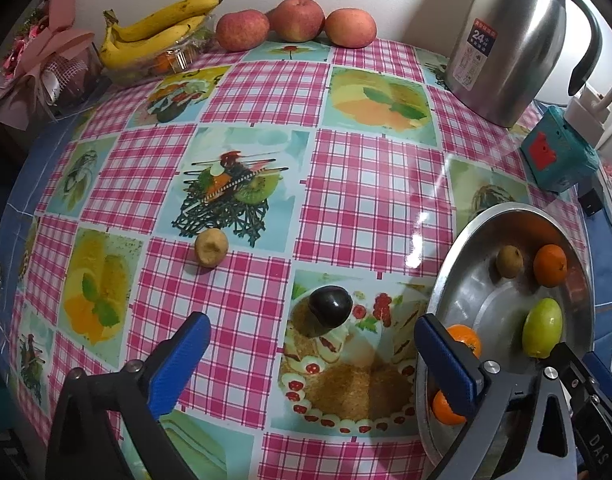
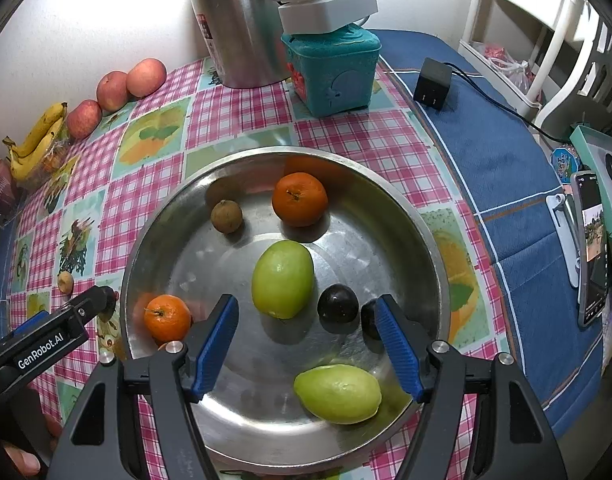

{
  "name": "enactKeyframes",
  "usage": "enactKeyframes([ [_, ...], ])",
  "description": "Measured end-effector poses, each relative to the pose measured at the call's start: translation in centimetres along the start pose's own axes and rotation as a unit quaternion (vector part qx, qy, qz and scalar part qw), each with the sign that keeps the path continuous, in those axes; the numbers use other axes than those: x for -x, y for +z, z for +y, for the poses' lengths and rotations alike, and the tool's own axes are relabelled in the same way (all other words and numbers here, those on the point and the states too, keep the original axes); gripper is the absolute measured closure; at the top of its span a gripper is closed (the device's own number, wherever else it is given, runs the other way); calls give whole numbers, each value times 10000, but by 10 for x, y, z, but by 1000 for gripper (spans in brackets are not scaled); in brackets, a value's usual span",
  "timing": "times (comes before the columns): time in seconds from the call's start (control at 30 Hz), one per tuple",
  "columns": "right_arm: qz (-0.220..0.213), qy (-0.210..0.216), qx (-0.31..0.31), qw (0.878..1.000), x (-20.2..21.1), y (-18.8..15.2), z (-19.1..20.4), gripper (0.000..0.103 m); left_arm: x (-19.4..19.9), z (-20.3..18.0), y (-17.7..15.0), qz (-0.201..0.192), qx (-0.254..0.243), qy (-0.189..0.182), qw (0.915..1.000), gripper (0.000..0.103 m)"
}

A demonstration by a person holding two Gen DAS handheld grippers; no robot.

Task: Organize fruits
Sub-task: 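Withdraw both open grippers from the bowl toward the last plum and brown fruit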

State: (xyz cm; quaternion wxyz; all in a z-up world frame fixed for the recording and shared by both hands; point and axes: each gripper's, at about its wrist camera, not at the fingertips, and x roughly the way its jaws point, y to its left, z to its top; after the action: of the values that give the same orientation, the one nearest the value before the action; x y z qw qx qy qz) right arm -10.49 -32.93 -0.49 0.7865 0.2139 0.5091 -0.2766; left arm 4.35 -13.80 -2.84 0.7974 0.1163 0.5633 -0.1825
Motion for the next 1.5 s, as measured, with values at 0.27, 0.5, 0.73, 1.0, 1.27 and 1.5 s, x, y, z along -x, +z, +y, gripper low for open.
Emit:
enactKeyframes([
  [0.27, -95, -68, 30, 9999, 1, 0, 1, 11, 2, 2, -1, -64, -40, 56, 10000, 0],
  [0.5, -133, -107, 105, 9998, 0, -1, 4, 9, 5, 5, -1, -108, -31, 38, 9999, 0],
  [0.73, -153, -111, 95, 9998, -1, 0, 7, 9, 9, 10, 0, -148, 60, -31, 9999, 0],
  [1.0, -130, -199, 185, 9995, -1, 1, 12, 9, 18, 20, 5, -281, 5, 36, 9996, 0],
  [1.27, -129, -192, 245, 9994, 1, 1, 24, 9, 28, 37, 12, -410, -89, 119, 9990, 0],
  [1.5, -68, -261, 370, 9990, -2, 0, 38, 9, 32, 49, 17, -466, -322, 278, 9980, 0],
])
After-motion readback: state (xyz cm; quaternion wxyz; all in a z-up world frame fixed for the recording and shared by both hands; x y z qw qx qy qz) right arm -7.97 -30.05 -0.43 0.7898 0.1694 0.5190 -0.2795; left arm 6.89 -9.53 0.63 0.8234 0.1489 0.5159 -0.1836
